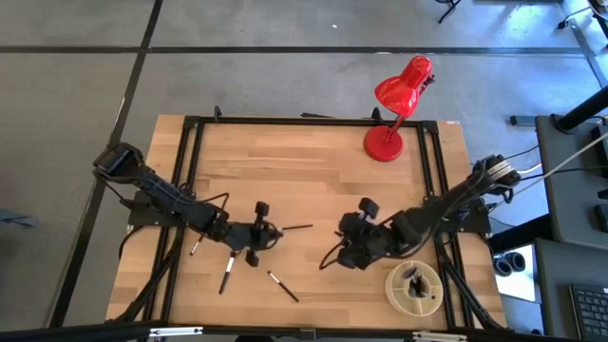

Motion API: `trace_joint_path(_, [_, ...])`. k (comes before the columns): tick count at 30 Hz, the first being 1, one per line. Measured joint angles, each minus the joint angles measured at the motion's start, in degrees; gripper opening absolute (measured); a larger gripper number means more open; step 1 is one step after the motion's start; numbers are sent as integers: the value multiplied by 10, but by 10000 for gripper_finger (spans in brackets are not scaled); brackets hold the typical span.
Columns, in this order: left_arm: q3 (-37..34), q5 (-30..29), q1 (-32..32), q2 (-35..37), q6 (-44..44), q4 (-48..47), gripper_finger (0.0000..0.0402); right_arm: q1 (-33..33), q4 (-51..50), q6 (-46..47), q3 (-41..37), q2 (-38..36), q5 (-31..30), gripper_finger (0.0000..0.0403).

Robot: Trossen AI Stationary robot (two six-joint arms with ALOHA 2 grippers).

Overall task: Put items in baskets/containers
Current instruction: Put the black eyeshadow brush into the yellow pen organizer

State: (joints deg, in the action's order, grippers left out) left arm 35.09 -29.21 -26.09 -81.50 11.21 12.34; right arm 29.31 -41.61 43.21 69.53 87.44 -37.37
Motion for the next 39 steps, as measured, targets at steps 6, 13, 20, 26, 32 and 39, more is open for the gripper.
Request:
trace_joint_path(6, [9, 9, 2, -8, -66, -110, 2, -44, 105, -45, -42, 26, 104, 149])
trace_joint_path(13, [3, 10, 35, -53, -162, -141, 56, -53, 106, -40, -38, 28, 125, 149])
trace_joint_path(20, [0, 50, 87, -113, -161, -135, 141, -52, 105, -26, -37, 28, 143, 149])
trace_joint_path(26, [4, 132, 123, -139, -186, -118, 131, -52, 105, -17, -37, 28, 156, 149])
trace_joint_path(32, [4, 139, 124, -121, -185, -128, 43, -48, 105, -16, -37, 28, 161, 149])
trace_joint_path(39, [9, 113, 123, -50, -216, -155, 32, -44, 104, -12, -36, 28, 165, 149])
